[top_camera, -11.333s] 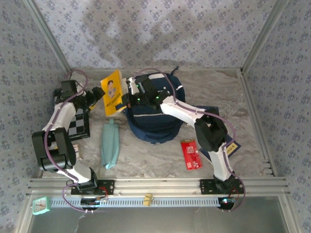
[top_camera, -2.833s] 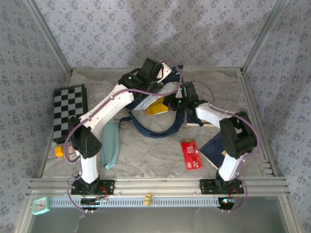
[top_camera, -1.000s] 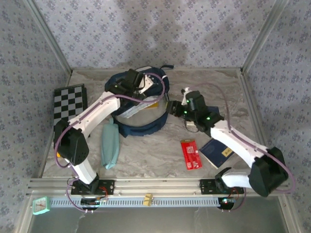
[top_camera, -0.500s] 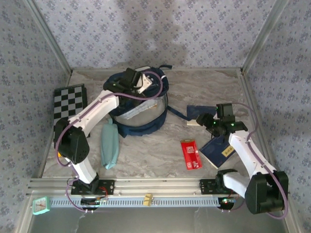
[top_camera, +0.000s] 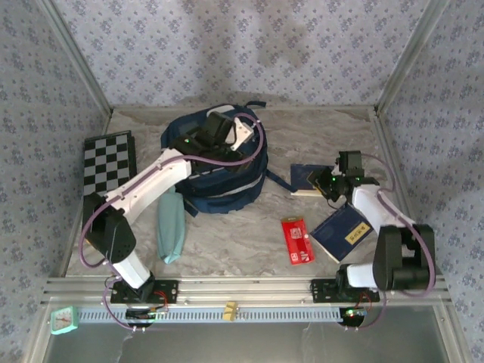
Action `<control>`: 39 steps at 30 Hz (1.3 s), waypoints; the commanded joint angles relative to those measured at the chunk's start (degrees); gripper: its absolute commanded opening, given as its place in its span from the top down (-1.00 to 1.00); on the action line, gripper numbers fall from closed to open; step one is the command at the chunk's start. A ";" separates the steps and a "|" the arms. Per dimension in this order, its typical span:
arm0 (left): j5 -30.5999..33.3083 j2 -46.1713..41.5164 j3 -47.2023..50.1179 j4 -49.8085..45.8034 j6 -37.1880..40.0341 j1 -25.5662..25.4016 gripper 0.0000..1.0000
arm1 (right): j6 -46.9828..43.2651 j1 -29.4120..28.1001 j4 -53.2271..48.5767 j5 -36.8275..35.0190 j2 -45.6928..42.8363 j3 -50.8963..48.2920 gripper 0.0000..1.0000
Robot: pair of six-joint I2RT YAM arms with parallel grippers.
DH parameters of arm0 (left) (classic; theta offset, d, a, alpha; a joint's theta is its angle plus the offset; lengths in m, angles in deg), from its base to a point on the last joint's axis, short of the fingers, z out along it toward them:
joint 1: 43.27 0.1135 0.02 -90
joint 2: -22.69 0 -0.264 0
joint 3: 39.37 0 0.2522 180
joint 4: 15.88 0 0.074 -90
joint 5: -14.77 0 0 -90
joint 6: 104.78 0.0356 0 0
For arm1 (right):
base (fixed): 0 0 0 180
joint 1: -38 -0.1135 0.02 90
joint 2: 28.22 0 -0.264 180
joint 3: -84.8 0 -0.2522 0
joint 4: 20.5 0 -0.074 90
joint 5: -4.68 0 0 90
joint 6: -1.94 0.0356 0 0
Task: Pack the student bag
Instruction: Rotate the book at the middle-right of the table.
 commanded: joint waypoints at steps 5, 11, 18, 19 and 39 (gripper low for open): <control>-1.58 10.32 -7.82 6.24 -16.54 -4.49 -0.35 | -1.55 -0.08 5.69 -1.81 11.00 3.55 0.29; -3.19 19.61 -13.42 8.07 -26.43 -5.21 -0.36 | -3.71 2.71 5.78 -2.70 13.45 -0.82 0.30; -5.80 32.58 -26.06 8.23 -27.74 -5.52 -0.36 | -5.96 4.40 0.33 -3.15 6.69 -4.00 0.23; -5.71 34.57 -28.12 7.73 -28.47 -5.55 -0.36 | -6.30 4.73 -0.73 -4.00 5.73 -4.18 0.22; -14.07 51.93 -44.07 -2.01 -41.09 -9.50 -0.24 | -6.15 11.86 0.88 0.77 12.25 2.41 -0.24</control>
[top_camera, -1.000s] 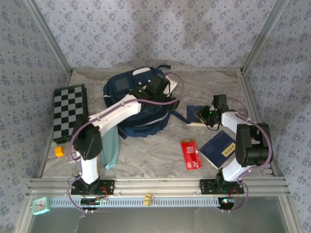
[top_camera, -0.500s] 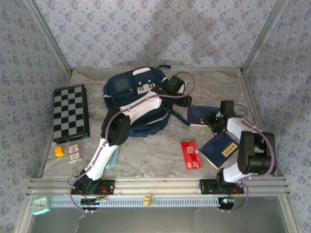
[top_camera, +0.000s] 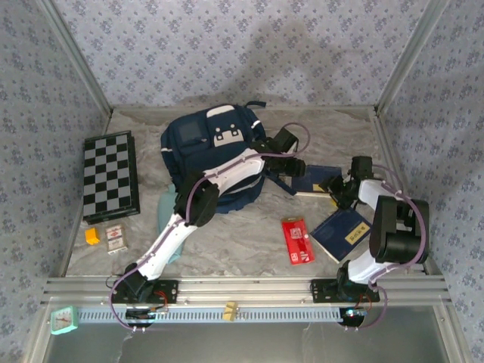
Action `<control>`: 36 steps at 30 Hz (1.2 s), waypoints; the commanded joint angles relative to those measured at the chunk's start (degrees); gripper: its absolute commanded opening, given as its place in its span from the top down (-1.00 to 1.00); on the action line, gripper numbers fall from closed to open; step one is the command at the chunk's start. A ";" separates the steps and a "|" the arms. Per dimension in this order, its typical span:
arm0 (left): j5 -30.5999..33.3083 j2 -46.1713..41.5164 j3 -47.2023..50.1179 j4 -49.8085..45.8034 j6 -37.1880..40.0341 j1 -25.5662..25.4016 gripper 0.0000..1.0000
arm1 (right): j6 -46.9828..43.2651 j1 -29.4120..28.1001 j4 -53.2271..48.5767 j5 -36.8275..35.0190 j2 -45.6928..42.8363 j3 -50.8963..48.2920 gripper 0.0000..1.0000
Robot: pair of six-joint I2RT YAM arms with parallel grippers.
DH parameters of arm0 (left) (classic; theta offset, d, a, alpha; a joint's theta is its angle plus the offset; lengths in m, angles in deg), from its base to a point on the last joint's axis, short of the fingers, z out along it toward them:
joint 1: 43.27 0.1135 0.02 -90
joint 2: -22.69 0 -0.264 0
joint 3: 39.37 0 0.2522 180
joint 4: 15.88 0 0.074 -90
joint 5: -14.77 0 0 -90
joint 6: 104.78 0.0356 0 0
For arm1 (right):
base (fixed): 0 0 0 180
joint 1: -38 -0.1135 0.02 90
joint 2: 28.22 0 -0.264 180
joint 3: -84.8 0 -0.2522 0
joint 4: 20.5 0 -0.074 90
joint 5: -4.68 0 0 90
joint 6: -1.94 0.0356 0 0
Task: Pack the student bag
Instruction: Rotate the book at the middle-right of the table.
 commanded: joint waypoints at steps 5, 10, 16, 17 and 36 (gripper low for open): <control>-6.33 0.66 0.53 -2.12 -1.51 -4.36 -0.21 | -1.46 2.06 1.69 0.38 6.14 7.55 -0.07; -7.03 -2.63 5.19 -2.25 -0.67 -6.44 -0.20 | -3.64 2.55 0.41 -0.79 9.49 11.51 0.03; -6.34 -8.43 15.40 1.01 -2.13 -7.17 -0.20 | -5.11 4.83 -1.19 -1.07 13.28 16.79 0.11; -5.23 -9.17 16.26 0.57 -1.78 -7.17 -0.20 | -5.53 4.90 -1.70 -1.38 13.65 17.59 0.11; 2.81 -13.72 14.86 4.97 0.42 1.67 -0.28 | -7.67 2.57 -7.89 2.54 8.71 14.89 -0.23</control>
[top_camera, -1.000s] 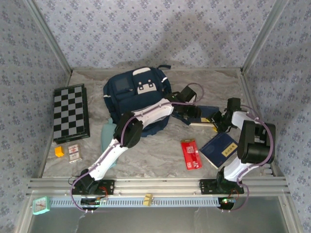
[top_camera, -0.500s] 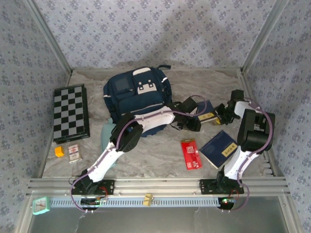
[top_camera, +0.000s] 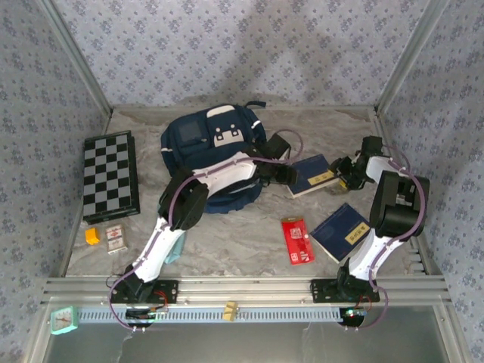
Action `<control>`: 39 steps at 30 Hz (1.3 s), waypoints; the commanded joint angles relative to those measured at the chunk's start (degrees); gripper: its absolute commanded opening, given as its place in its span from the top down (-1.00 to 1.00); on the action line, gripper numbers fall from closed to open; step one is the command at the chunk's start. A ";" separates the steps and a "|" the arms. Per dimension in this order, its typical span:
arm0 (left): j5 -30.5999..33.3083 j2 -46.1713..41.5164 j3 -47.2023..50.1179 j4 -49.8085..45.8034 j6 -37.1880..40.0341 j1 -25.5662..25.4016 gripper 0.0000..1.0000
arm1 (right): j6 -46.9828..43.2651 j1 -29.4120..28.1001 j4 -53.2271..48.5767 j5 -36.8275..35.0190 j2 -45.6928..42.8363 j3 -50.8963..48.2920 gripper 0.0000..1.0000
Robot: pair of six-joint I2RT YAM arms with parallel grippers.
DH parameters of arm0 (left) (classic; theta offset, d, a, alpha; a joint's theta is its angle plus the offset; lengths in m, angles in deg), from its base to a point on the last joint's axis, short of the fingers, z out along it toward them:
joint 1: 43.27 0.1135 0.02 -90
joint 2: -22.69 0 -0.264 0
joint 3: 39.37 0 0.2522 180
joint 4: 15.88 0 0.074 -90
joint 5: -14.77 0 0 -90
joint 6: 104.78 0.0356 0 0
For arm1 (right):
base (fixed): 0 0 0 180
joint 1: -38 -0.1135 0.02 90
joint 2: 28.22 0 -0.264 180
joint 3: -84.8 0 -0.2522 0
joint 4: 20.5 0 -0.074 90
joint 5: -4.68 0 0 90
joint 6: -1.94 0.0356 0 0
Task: Pack the student bag
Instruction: Rotate the book at the middle-right of the table.
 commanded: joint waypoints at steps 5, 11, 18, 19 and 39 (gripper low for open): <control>2.14 7.20 -16.41 -0.85 1.19 3.43 -0.31 | 1.46 -4.29 -1.29 2.75 -6.91 -5.60 -0.25; 2.81 18.88 -33.71 -5.67 2.71 3.84 -0.40 | 3.77 -5.88 -0.29 1.93 -10.58 -9.33 -0.28; 1.17 24.21 -38.03 -6.60 -0.05 4.53 -0.39 | 5.02 -6.92 0.62 1.83 -12.06 -10.86 -0.29; 0.75 24.50 -37.97 -6.61 -0.42 4.50 -0.39 | 5.11 -6.91 1.22 1.90 -11.85 -10.94 -0.29; -8.66 14.04 -21.09 -13.42 0.03 -5.34 -0.09 | 3.03 -5.06 0.92 0.02 -3.64 -4.36 -0.27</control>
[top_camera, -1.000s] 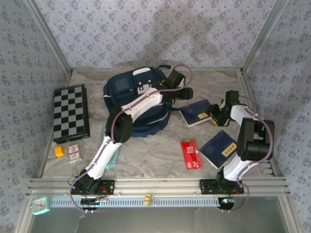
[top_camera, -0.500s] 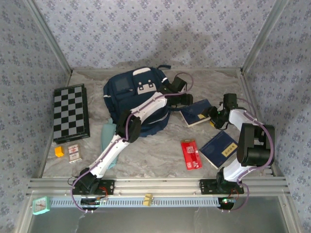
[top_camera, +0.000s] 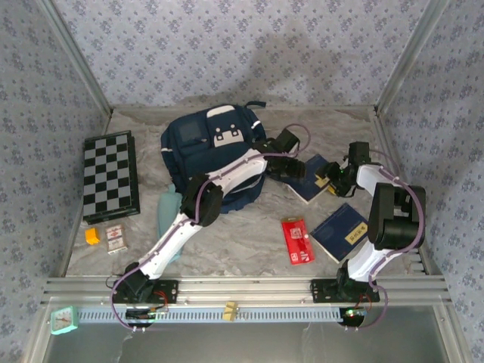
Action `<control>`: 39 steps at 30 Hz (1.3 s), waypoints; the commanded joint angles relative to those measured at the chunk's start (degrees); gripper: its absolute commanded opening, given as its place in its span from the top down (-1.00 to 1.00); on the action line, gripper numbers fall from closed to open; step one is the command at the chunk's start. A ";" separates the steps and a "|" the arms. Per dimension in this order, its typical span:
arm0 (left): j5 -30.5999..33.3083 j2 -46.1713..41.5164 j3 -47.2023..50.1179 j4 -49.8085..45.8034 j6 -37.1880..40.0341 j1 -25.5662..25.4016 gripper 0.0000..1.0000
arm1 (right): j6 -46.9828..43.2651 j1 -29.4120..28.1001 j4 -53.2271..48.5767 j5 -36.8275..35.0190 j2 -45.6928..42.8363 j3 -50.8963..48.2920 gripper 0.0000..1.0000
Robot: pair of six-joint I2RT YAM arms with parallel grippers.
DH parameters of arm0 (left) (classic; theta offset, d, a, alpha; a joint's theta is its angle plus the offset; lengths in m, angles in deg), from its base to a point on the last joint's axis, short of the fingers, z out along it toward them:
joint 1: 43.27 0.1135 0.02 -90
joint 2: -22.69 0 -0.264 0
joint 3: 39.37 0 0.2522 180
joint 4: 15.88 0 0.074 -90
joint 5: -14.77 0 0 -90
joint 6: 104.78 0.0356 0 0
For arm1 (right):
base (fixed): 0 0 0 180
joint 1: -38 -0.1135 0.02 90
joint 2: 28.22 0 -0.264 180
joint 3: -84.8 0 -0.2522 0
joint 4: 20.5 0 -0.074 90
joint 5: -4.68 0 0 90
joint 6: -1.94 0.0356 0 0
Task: Pack the student bag
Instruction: Rotate the book at the middle-right of the table, then pick up the book from the middle-right of the table.
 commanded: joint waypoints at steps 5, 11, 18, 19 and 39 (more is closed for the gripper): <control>-5.39 -11.65 17.11 0.21 0.08 -6.18 -0.06 | -4.68 0.83 -3.64 1.84 4.21 4.14 -0.25; -0.64 -15.43 21.34 5.64 -1.77 -4.34 -0.04 | -6.53 2.14 -7.77 -3.05 1.01 2.67 -0.32; 0.22 -13.93 22.20 12.50 -6.90 -1.66 -0.01 | -9.37 1.91 -9.92 -2.91 2.37 2.06 -0.33; 0.29 -13.50 21.71 12.46 -6.86 -1.61 -0.01 | -9.56 1.85 -10.59 -2.88 2.89 2.21 -0.33; 2.82 -14.61 25.90 14.49 -8.40 -2.21 0.01 | -11.51 1.28 -14.15 -8.81 -1.84 0.25 -0.43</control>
